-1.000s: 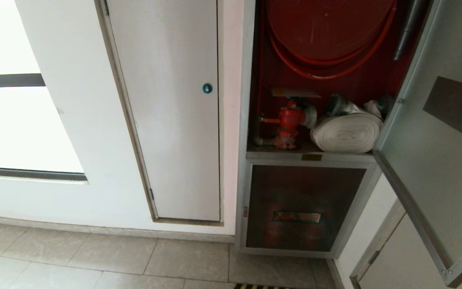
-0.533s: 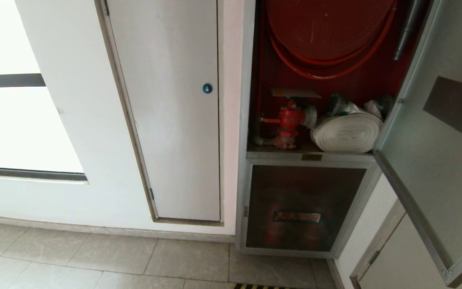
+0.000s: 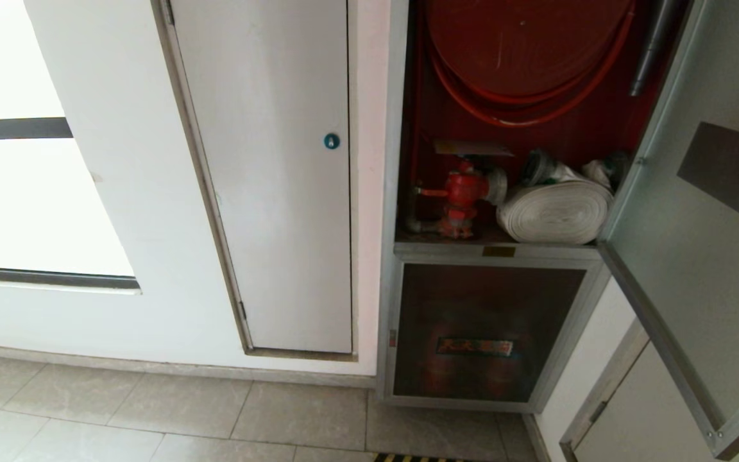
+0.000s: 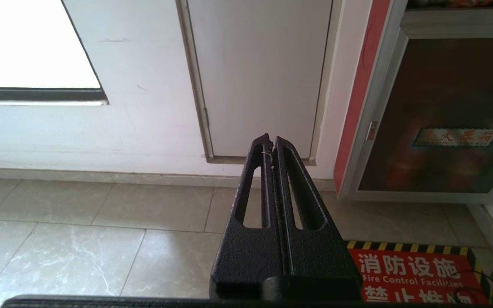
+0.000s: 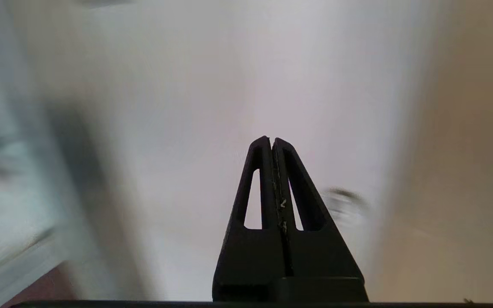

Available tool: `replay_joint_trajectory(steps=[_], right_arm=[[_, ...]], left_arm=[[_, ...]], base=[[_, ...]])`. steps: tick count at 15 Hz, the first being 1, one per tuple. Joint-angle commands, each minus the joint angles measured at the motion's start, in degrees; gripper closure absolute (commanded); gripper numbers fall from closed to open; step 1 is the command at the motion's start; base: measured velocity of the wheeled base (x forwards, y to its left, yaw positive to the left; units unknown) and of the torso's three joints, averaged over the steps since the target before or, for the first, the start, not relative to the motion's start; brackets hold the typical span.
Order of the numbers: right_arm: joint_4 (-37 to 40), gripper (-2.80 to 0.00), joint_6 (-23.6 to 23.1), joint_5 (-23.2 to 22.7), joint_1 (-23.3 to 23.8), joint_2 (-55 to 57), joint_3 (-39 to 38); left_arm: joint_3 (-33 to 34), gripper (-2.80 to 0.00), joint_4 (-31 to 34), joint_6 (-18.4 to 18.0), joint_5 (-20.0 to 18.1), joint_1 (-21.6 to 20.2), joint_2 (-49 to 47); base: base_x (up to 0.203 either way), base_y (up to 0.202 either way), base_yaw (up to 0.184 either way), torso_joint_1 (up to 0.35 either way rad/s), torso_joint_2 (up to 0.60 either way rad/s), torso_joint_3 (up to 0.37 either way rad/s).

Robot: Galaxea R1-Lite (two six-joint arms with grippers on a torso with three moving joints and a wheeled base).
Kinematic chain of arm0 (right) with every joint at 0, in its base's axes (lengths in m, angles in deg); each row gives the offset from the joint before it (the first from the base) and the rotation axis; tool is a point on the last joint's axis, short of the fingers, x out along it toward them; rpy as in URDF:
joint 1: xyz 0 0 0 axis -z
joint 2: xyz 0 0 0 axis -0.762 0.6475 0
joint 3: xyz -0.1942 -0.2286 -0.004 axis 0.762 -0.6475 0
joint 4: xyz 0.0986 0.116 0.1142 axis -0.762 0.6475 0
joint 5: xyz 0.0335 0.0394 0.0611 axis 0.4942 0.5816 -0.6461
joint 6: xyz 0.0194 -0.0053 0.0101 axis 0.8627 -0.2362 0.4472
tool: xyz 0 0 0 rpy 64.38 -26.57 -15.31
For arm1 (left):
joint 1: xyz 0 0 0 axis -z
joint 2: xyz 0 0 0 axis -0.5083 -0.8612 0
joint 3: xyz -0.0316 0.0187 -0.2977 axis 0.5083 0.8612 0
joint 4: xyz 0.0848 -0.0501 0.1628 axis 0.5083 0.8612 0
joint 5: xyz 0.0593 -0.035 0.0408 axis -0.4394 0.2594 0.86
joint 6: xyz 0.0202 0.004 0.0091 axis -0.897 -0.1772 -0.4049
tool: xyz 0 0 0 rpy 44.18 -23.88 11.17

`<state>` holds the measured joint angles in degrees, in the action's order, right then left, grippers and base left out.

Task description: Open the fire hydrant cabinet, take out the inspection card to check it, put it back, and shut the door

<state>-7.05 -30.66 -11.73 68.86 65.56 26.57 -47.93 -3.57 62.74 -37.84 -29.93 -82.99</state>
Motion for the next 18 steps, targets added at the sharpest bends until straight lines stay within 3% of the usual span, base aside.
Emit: replay_joint_trajectory(steps=[1,3,9,15,18], right_arm=[[-0.2,0.0,0.6,-5.8,-0.3,1.4,0.0],[-0.1,0.0,2.2,-11.6,-0.5,1.7,-0.4],[-0.1,0.0,6.4,-21.9,-7.1,-0.8,-4.8],[-0.3,0.0,13.4,-27.9,-23.8,6.9,-1.1],[-0.4,0.0,17.3,-32.7,-27.6,12.3,3.0]], left_arm=[[0.0,0.0,0.0,0.0,0.0,0.0,0.0],[0.0,0.0,0.0,0.0,0.0,0.0,0.0],[0.0,0.0,0.0,0.0,0.0,0.0,0.0],[0.0,0.0,0.0,0.1,0.0,0.0,0.0],[0.0,0.0,0.0,0.0,0.0,0.0,0.0]], base=[[0.0,0.0,0.0,0.0,0.0,0.0],[0.0,0.0,0.0,0.0,0.0,0.0],[0.0,0.0,0.0,0.0,0.0,0.0],[0.0,0.0,0.0,0.0,0.0,0.0],[0.0,0.0,0.0,0.0,0.0,0.0]])
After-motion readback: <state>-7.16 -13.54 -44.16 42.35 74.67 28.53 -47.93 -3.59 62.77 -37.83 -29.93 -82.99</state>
